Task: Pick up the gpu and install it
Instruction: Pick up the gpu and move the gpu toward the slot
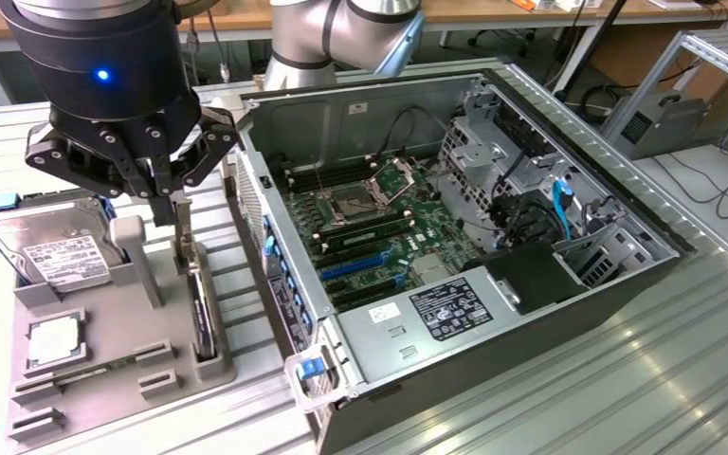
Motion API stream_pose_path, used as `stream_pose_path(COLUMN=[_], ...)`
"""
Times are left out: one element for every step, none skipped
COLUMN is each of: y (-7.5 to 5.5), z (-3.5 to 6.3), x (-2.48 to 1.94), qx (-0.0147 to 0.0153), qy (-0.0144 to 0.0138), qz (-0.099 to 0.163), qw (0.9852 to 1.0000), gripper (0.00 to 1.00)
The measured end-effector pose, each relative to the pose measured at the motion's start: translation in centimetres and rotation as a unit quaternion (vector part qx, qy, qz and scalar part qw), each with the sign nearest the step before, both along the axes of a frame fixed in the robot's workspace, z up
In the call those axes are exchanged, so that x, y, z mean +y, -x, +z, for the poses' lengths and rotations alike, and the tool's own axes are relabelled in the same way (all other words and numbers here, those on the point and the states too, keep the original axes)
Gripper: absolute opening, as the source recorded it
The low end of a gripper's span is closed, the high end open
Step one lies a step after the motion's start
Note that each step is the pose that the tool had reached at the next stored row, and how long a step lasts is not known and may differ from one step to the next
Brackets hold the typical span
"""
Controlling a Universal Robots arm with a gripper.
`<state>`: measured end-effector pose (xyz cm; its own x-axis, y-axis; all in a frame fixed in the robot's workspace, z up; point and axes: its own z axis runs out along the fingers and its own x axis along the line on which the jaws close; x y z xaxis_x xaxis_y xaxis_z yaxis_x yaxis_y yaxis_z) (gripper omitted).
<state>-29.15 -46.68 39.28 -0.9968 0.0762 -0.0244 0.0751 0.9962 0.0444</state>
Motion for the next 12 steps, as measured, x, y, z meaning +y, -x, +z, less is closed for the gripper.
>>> stream_pose_path(y=[0.00,0.00,0.00,0.00,0.00,0.00,0.00,0.00,0.00,0.00,0.00,0.00], z=[0.00,0.00,0.00,0.00,0.00,0.00,0.00,0.00,0.00,0.00,0.00,0.00], x=[0.00,0.00,0.00,0.00,0.00,0.00,0.00,0.00,0.00,0.00,0.00,0.00], qx=[0.0000,0.0000,0.0000,0.0000,0.0000,0.0000,0.0000,0.0000,0.0000,0.0000,0.0000,0.0000], qy=[0.0000,0.0000,0.0000,0.0000,0.0000,0.0000,0.0000,0.0000,0.0000,0.0000,0.0000,0.0000], qz=[0.000,0.000,0.000,0.000,0.000,0.000,0.000,0.000,0.000,0.000,0.000,0.000], qw=[1.0000,1.0000,1.0000,1.0000,1.0000,1.0000,1.0000,1.0000,1.0000,1.0000,1.0000,1.0000], gripper=[0.11,0.11,0.11,0.11,0.11,0.17,0.23,0.23,0.29,0.36,0.42,0.42])
